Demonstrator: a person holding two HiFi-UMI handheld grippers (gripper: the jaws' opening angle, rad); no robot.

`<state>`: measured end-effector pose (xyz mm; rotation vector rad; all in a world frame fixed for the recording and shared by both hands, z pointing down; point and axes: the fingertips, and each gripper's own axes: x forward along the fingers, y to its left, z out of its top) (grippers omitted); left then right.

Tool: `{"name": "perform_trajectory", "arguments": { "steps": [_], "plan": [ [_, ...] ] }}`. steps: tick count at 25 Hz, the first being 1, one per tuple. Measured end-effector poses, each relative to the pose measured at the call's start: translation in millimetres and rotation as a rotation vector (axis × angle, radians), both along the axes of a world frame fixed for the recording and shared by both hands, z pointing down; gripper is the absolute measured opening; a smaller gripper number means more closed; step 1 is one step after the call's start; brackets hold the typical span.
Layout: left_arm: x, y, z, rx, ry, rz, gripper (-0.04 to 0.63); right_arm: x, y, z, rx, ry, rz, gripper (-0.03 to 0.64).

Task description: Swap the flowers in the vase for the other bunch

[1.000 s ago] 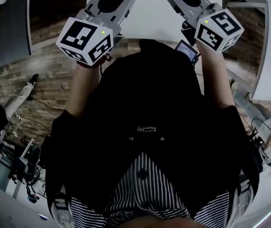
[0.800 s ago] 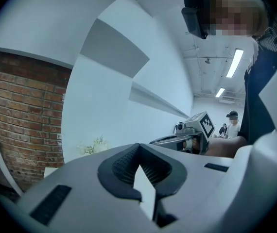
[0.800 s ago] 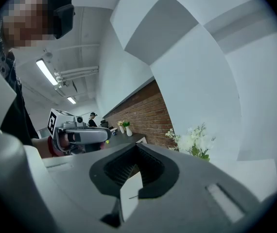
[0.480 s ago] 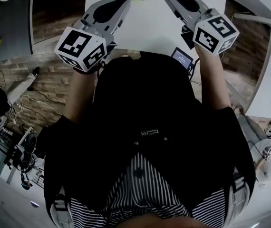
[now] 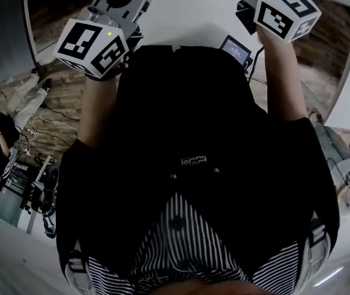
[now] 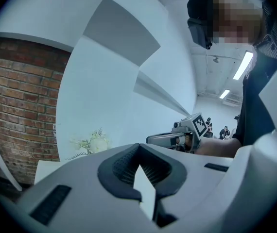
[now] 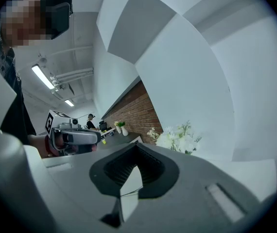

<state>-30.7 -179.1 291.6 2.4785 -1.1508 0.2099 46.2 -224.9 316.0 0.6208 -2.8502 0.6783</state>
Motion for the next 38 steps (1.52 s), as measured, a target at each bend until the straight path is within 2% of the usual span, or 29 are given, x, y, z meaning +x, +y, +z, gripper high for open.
{"name": "perform_trajectory", "arguments": {
  "steps": [5,9,13,18,25,31,33,38],
  "plan": [
    [14,-9,-12,0.016,-0.013,0.075,0.006,13,-1,-3,0.006,0.001,0.054,0.005],
    [8,-17,-15,0.021,-0.014,0.133,0.006,9,-9,-5,-0.001,0.006,0.108,0.005],
    [2,-27,-9,0.023,0.027,0.131,0.006,7,-19,-6,0.007,0.031,0.127,0.005],
    [-3,-30,-8,0.014,0.028,0.135,0.007,4,-21,0,-0.004,0.045,0.122,0.005],
    [-30,-46,9,-0.021,0.043,0.137,0.007,-15,-45,31,-0.041,0.087,0.174,0.005],
    [-36,-51,11,-0.039,0.046,0.123,0.007,-10,-58,50,-0.065,0.129,0.21,0.006],
    [-34,-53,17,-0.047,0.052,0.12,0.006,-6,-62,63,-0.079,0.139,0.212,0.037],
    [-39,-55,16,-0.056,0.06,0.095,0.007,0,-69,82,-0.108,0.164,0.234,0.182]
  ]
}}
